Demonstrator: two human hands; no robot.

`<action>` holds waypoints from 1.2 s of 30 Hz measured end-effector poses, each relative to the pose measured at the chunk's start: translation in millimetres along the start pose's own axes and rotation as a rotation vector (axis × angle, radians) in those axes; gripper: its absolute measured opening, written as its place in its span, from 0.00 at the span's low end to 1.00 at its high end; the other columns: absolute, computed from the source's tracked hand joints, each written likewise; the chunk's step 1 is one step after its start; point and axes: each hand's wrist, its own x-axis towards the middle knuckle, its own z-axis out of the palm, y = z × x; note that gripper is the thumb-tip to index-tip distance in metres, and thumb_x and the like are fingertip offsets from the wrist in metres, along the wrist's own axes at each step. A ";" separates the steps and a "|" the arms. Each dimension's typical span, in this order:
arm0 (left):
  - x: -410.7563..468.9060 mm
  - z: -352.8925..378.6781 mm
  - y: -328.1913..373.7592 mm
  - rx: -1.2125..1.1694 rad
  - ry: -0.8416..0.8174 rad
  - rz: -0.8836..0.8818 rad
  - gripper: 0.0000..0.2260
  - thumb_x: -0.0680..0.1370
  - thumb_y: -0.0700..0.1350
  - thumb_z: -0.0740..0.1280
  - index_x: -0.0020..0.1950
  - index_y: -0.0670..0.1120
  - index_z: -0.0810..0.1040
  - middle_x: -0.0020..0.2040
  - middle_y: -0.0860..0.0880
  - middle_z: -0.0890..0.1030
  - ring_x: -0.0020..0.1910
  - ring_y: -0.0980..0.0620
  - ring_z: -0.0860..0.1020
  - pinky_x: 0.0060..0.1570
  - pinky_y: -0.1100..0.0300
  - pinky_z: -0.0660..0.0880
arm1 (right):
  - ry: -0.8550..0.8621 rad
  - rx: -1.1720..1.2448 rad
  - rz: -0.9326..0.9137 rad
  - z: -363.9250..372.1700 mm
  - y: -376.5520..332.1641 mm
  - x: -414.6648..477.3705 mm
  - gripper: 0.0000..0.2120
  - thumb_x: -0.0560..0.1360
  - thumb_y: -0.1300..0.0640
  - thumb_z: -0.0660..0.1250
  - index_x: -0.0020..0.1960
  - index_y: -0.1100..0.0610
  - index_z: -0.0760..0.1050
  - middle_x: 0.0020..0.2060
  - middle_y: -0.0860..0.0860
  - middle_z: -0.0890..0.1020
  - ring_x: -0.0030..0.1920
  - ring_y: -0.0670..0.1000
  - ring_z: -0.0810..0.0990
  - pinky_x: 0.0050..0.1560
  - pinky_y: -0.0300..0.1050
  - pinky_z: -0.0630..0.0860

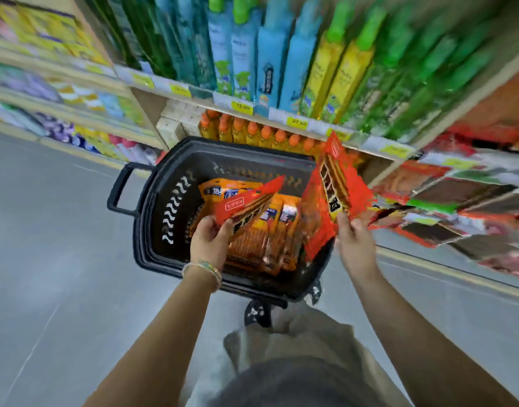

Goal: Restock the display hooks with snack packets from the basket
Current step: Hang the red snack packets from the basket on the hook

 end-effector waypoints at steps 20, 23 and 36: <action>-179.3 254.9 237.1 -0.141 -0.524 0.684 0.03 0.77 0.40 0.66 0.44 0.44 0.76 0.29 0.58 0.80 0.32 0.63 0.74 0.36 0.68 0.70 | 0.662 0.119 -0.312 -426.1 5.9 -19.5 0.16 0.81 0.55 0.59 0.36 0.60 0.70 0.32 0.50 0.71 0.31 0.42 0.66 0.32 0.32 0.63; -208.7 290.3 272.9 -0.242 -0.510 0.720 0.06 0.77 0.40 0.66 0.41 0.48 0.75 0.35 0.54 0.80 0.37 0.54 0.75 0.44 0.55 0.71 | 0.730 0.077 -0.416 -484.2 -7.0 -9.0 0.21 0.80 0.53 0.60 0.31 0.54 0.59 0.27 0.47 0.62 0.26 0.41 0.62 0.29 0.36 0.60; -276.6 385.6 412.5 -0.436 -0.446 0.951 0.07 0.77 0.41 0.67 0.39 0.50 0.75 0.38 0.45 0.78 0.39 0.50 0.73 0.41 0.56 0.69 | 0.781 0.352 -0.610 -628.7 -103.5 77.4 0.16 0.79 0.52 0.61 0.33 0.52 0.64 0.26 0.42 0.64 0.25 0.40 0.61 0.28 0.38 0.58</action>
